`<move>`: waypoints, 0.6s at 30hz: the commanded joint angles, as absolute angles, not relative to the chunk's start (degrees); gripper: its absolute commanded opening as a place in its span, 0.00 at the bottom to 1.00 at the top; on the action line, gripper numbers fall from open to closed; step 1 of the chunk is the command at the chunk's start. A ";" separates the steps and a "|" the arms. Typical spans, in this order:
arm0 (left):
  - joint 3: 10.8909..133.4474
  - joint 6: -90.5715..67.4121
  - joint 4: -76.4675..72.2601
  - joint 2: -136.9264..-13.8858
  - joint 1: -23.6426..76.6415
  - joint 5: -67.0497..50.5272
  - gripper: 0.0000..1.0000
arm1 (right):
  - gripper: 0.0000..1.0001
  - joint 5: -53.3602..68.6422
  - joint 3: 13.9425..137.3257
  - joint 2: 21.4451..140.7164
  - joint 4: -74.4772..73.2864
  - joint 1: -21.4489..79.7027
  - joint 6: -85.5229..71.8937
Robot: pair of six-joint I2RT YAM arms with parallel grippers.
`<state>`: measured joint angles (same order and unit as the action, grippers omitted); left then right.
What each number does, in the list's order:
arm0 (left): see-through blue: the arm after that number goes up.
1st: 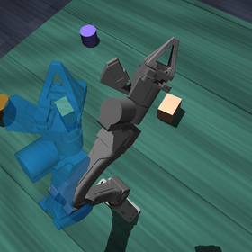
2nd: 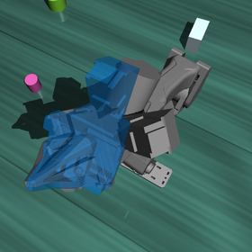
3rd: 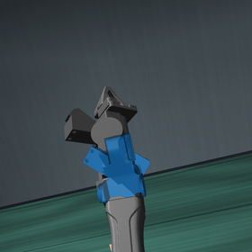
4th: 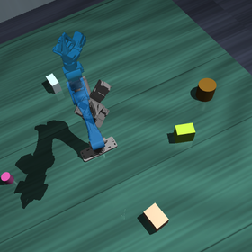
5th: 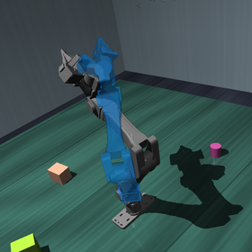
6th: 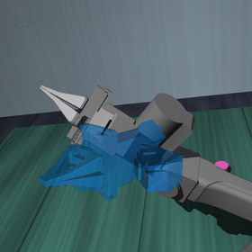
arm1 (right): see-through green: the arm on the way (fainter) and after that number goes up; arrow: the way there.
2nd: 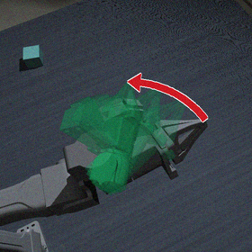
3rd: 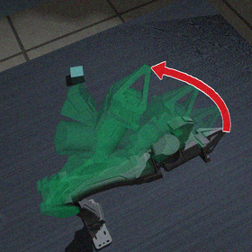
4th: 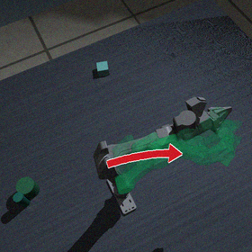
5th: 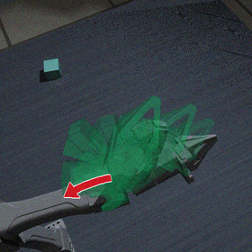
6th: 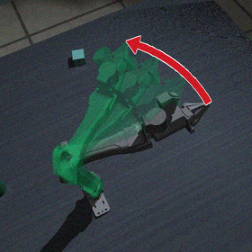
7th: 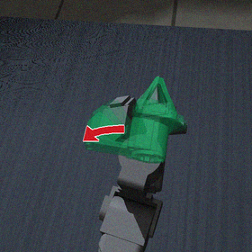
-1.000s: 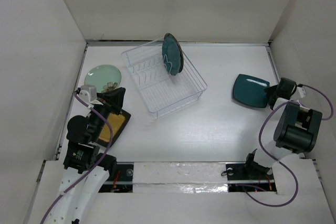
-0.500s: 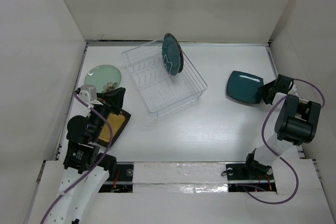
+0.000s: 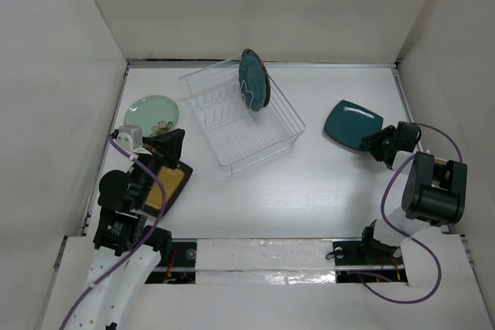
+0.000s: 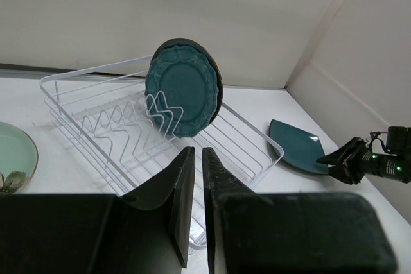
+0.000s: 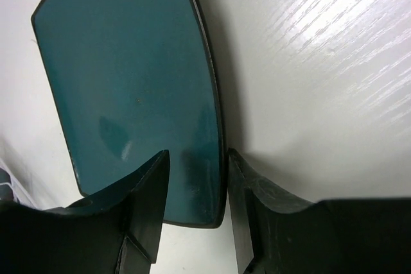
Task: Load the plates into the dish rack
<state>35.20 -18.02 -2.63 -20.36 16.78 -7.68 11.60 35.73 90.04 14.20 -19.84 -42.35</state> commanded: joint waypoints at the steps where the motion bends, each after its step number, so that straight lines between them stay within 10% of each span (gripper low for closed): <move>1: 35.42 -17.40 -5.19 -20.04 16.96 -7.74 0.08 | 0.48 15.19 35.33 90.26 20.56 -19.69 -42.80; 18: 35.42 -17.49 -5.19 -20.48 16.96 -7.82 0.08 | 0.53 14.42 34.81 93.61 26.11 -20.21 -49.92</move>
